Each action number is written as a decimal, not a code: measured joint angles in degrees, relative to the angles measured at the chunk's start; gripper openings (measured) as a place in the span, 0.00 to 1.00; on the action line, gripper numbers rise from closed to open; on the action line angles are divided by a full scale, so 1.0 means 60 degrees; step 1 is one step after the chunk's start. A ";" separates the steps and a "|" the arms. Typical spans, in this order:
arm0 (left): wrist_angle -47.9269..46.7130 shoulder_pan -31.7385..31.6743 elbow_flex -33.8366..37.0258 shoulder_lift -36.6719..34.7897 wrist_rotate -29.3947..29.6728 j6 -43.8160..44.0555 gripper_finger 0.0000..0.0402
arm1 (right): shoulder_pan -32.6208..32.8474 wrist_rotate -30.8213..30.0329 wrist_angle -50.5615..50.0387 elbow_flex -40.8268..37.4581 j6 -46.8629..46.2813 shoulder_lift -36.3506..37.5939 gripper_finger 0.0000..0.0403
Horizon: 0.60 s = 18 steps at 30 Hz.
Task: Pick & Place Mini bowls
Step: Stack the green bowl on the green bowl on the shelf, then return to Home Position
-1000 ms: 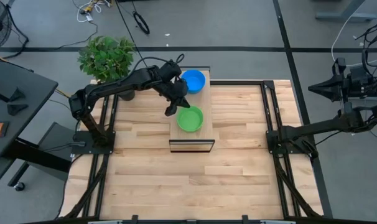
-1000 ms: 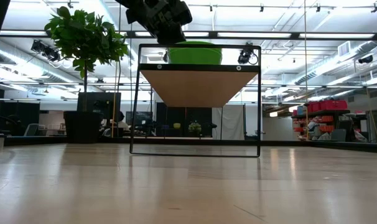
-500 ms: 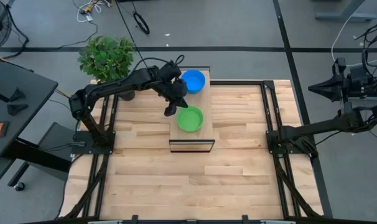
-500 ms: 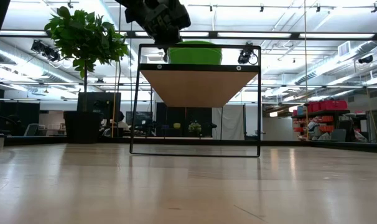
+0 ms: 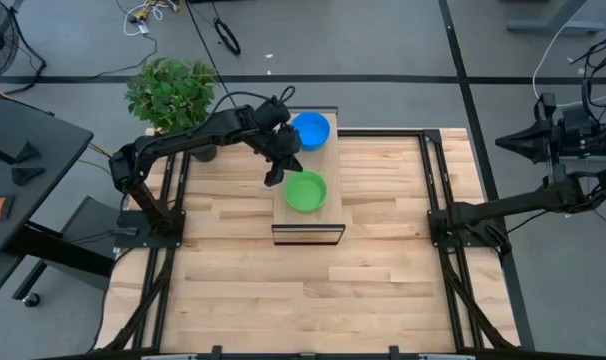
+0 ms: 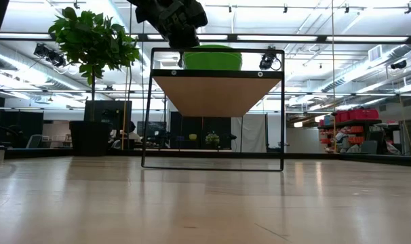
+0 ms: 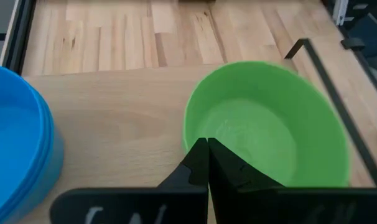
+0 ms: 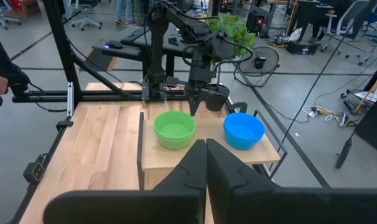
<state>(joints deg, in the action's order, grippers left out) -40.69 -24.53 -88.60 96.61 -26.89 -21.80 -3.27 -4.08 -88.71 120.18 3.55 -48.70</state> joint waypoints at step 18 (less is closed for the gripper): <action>0.0088 0.1562 -0.0007 -0.1693 0.1400 0.2084 0.00 | -0.0001 0.0000 0.0000 0.0000 0.0000 0.0002 0.02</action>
<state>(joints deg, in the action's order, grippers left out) -40.16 -15.16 -88.64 86.45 -18.49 -9.30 -3.27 -4.08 -88.71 120.18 3.55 -48.69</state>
